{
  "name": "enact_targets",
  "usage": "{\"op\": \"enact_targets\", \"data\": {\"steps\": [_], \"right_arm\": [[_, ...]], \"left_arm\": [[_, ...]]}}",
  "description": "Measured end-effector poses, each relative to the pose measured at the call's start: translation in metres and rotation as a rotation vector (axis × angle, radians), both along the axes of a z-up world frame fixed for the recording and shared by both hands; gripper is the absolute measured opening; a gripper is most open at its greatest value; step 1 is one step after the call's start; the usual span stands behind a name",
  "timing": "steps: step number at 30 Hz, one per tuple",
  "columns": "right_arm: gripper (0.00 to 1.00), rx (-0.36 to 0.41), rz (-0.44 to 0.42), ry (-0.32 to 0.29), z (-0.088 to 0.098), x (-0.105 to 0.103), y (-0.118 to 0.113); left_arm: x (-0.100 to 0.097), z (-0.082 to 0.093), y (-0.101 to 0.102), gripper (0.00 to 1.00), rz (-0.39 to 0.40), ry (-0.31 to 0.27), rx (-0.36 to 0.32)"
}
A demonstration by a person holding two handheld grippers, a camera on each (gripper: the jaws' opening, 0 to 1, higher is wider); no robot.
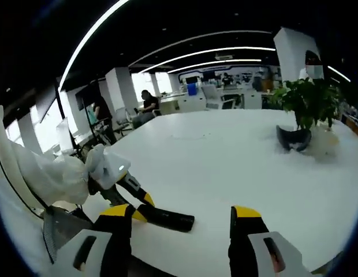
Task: Press the specified remote control buttons in sequence, fully releasing each button before pressing the next.
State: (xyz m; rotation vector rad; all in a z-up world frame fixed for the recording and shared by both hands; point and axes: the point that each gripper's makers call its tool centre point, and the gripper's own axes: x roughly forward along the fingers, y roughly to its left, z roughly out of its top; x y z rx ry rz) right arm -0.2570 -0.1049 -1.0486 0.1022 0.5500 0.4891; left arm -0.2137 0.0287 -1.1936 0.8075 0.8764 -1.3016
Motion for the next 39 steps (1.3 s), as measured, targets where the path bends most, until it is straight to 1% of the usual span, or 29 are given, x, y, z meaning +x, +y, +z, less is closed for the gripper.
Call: {"op": "enact_targets", "data": {"steps": [2, 3, 6, 7, 11, 14, 18, 20, 21, 23, 26, 28, 34, 37, 39], "right_arm": [[0.74, -0.002, -0.018, -0.02, 0.002, 0.0, -0.002], [0.77, -0.006, -0.02, -0.026, 0.003, 0.0, -0.002], [0.84, -0.044, -0.02, -0.041, 0.002, 0.001, -0.003], [0.85, -0.049, -0.022, -0.041, 0.002, 0.001, -0.004], [0.86, -0.045, -0.028, -0.043, 0.004, 0.004, -0.007], [0.85, -0.057, -0.028, -0.041, 0.002, 0.004, -0.012], [0.86, -0.07, -0.05, -0.037, -0.003, 0.003, -0.021], [0.87, -0.101, -0.06, -0.037, -0.008, 0.002, -0.026], [0.87, -0.13, -0.061, -0.031, -0.011, 0.001, -0.028], [0.87, -0.148, -0.065, -0.024, -0.015, 0.001, -0.03], [0.87, -0.159, -0.074, -0.007, -0.02, 0.002, -0.033], [0.87, -0.172, -0.078, 0.005, -0.024, 0.002, -0.036], [0.87, -0.181, -0.106, 0.011, -0.029, 0.005, -0.046], [0.86, -0.185, -0.119, 0.029, -0.035, 0.004, -0.05], [0.86, -0.19, -0.128, 0.028, -0.04, 0.003, -0.052]], "left_arm": [[0.007, 0.0, 0.003, 0.24, -0.008, -0.005, 0.019], [0.01, 0.0, 0.004, 0.24, -0.011, -0.009, 0.026], [0.022, 0.0, 0.007, 0.24, -0.017, -0.016, 0.041], [0.026, 0.001, 0.007, 0.24, -0.019, -0.018, 0.043], [0.04, 0.002, 0.009, 0.24, -0.02, -0.02, 0.049], [0.05, 0.001, 0.009, 0.24, -0.026, -0.025, 0.054], [0.064, -0.001, 0.009, 0.24, -0.023, -0.021, 0.058], [0.069, -0.001, 0.009, 0.24, -0.025, -0.022, 0.06], [0.072, -0.001, 0.009, 0.24, -0.027, -0.021, 0.061], [0.08, 0.0, 0.008, 0.24, -0.028, -0.023, 0.062], [0.092, 0.001, 0.008, 0.24, -0.032, -0.029, 0.068], [0.097, 0.002, 0.008, 0.24, -0.032, -0.03, 0.071], [0.117, 0.003, 0.013, 0.24, -0.034, -0.041, 0.078], [0.126, 0.003, 0.016, 0.24, -0.029, -0.046, 0.084], [0.132, 0.003, 0.016, 0.24, -0.023, -0.042, 0.076]]}}
